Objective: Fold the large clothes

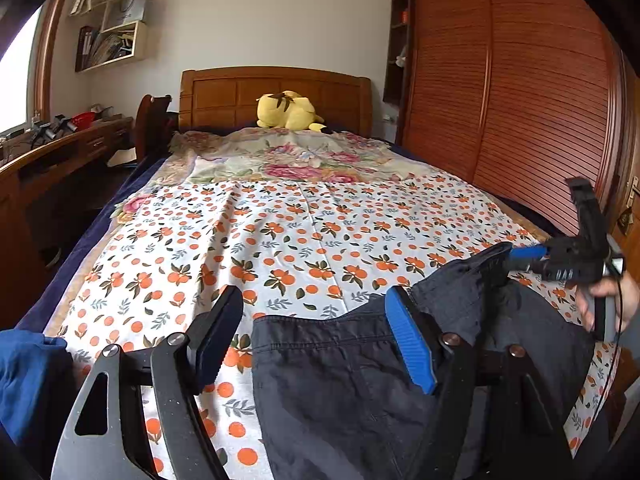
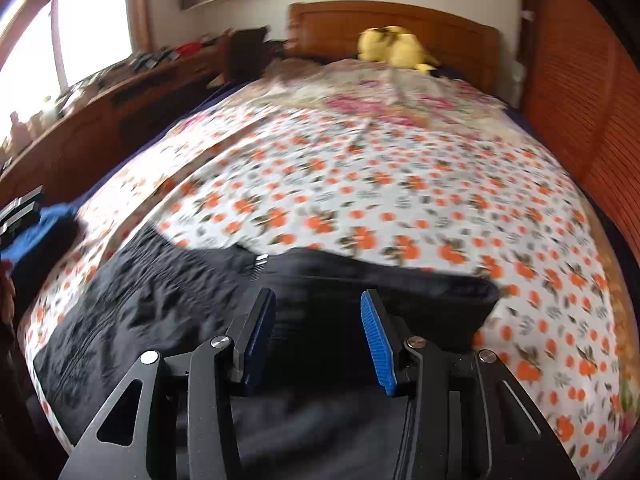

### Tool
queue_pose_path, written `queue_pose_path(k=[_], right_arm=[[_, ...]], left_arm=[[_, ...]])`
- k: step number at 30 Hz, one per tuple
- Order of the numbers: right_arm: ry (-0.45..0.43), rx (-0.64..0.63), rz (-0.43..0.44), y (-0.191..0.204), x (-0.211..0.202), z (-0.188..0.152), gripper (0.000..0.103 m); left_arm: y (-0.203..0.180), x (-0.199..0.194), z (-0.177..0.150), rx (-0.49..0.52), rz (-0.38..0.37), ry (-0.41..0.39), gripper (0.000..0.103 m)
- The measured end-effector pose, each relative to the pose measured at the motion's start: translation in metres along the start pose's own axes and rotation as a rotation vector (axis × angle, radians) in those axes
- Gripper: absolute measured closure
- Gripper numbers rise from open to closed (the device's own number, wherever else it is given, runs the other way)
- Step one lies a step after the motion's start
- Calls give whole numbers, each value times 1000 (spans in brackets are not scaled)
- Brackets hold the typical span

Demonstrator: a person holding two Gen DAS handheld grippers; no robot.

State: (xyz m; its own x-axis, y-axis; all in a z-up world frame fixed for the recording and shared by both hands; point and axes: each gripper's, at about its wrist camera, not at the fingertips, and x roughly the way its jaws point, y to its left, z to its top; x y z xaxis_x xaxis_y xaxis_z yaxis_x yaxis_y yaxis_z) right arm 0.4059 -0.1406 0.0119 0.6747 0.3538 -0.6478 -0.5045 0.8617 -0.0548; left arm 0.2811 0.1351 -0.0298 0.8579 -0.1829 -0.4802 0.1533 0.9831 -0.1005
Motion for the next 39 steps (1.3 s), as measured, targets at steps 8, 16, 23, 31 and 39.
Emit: queue_pose_path(k=[8, 16, 23, 31, 39], right_arm=[[98, -77, 2, 39, 58, 9, 56], [197, -145, -58, 45, 111, 22, 56], [246, -149, -86, 41, 123, 14, 56], [251, -120, -96, 41, 113, 6, 57], [237, -164, -90, 44, 128, 14, 93]], left_arm=[[8, 0, -3, -6, 13, 7, 28], [8, 1, -4, 3, 4, 12, 28], [9, 3, -6, 1, -2, 20, 28], [0, 6, -7, 14, -31, 24, 28], [-6, 8, -6, 26, -40, 24, 28]])
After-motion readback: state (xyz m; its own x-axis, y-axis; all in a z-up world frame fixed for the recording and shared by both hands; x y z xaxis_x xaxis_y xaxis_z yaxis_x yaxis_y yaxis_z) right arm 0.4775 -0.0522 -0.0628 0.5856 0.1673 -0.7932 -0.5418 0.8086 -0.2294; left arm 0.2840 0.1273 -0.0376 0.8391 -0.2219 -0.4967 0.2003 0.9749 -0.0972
